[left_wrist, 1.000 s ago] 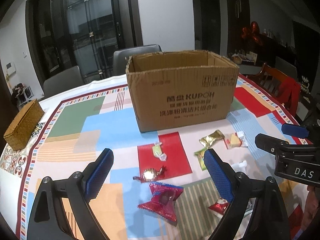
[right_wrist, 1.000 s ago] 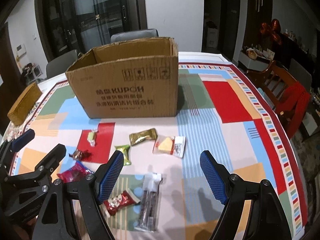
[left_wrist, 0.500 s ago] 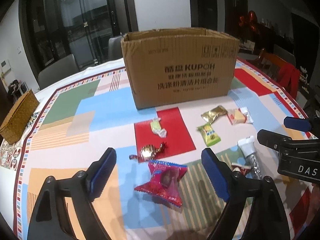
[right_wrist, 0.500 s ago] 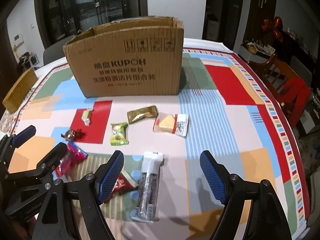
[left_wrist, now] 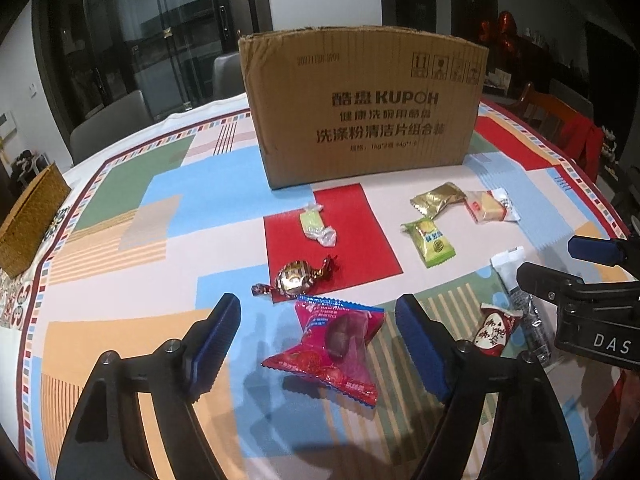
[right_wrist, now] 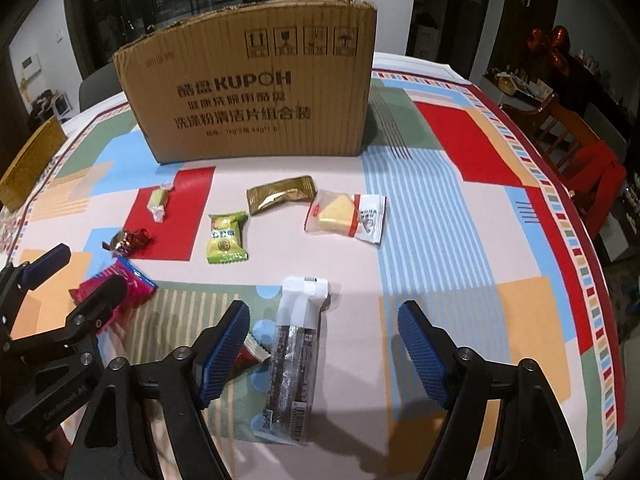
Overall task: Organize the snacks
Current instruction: 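Grasp the clear tube snack with the right tool while the left tool grasps the pink candy bag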
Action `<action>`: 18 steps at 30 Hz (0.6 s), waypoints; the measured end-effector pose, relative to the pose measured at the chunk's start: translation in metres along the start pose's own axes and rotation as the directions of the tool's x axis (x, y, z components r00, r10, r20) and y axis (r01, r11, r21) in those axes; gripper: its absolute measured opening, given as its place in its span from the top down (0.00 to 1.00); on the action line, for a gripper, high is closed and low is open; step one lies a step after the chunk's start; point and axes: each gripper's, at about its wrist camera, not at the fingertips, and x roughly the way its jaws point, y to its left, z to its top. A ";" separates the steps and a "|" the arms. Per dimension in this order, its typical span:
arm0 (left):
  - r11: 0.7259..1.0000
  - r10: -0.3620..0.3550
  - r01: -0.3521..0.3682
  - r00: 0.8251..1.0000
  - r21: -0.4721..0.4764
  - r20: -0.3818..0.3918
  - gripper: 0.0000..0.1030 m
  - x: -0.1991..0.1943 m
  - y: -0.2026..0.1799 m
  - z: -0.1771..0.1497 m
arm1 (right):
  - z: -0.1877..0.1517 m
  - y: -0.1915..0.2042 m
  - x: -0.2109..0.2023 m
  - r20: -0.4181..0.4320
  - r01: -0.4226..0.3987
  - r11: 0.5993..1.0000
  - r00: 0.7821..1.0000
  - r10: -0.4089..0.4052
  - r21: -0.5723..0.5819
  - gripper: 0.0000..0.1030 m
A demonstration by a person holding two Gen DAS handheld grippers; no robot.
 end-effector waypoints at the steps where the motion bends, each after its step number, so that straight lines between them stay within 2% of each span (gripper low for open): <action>1: 1.000 0.001 -0.001 1.000 0.001 -0.004 0.24 0.002 0.000 -0.001 | -0.001 0.000 0.002 -0.007 0.001 1.000 1.000 -0.001 -0.001 0.28; 12: 1.000 -0.007 0.007 1.000 -0.001 -0.027 0.28 0.012 0.000 -0.006 | -0.008 0.003 0.016 -0.054 -0.005 1.000 0.999 0.005 0.000 0.38; 18: 1.000 -0.015 0.015 0.999 -0.004 -0.046 0.38 0.017 -0.001 -0.011 | -0.011 0.005 0.020 -0.074 -0.017 1.000 0.997 0.017 0.000 0.48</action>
